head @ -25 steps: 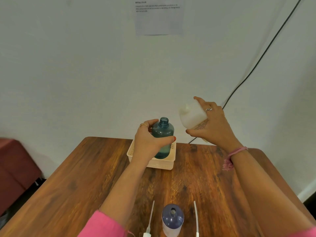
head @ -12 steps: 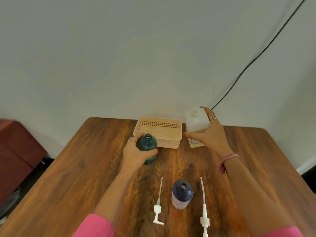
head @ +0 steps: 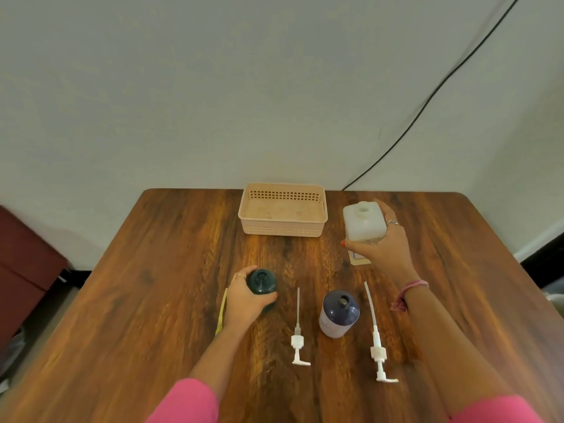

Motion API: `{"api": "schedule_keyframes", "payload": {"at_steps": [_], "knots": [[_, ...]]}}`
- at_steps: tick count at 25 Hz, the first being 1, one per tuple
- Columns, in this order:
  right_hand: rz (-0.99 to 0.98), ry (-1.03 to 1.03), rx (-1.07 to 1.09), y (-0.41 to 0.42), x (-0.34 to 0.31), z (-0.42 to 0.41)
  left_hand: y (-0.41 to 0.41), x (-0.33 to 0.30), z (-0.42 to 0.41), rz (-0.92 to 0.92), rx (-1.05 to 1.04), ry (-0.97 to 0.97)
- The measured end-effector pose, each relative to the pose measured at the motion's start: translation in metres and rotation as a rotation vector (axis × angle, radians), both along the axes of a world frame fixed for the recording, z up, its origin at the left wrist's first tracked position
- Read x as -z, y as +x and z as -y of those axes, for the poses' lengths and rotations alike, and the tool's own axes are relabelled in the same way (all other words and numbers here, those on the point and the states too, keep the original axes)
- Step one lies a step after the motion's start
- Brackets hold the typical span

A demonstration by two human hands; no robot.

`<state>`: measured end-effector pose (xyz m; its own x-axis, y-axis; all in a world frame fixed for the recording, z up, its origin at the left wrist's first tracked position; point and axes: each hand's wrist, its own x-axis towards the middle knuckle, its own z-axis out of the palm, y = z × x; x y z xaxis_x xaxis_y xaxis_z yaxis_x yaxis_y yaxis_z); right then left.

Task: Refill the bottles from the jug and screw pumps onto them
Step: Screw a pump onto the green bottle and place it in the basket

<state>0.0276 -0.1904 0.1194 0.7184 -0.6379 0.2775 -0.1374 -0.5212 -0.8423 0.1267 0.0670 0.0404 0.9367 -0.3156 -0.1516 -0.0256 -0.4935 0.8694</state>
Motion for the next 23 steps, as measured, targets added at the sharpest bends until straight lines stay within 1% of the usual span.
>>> {"api": "schedule_keyframes", "payload": {"at_steps": [4, 9, 17, 19, 22, 23], "knots": [[0.004, 0.025, 0.043, -0.016, 0.015, -0.002, -0.003, 0.017, -0.007, -0.018, -0.022, 0.044], [-0.013, 0.003, 0.104, -0.035, 0.032, -0.001, -0.006, 0.024, -0.010, -0.017, -0.009, 0.068], [-0.069, 0.129, 0.192, -0.063, 0.063, 0.013, -0.009, 0.021, -0.014, 0.016, 0.050, 0.108], [-0.152, 0.170, 0.205, -0.082, 0.079, 0.024, -0.011, 0.013, -0.013, 0.112, 0.059, 0.110], [-0.259, 0.325, 0.317, -0.112, 0.102, 0.037, -0.026, -0.002, -0.008, 0.329, 0.144, 0.087], [-0.227, 0.311, 0.324, -0.113, 0.098, 0.036, -0.034, -0.008, -0.003, 0.376, 0.194, 0.075]]}}
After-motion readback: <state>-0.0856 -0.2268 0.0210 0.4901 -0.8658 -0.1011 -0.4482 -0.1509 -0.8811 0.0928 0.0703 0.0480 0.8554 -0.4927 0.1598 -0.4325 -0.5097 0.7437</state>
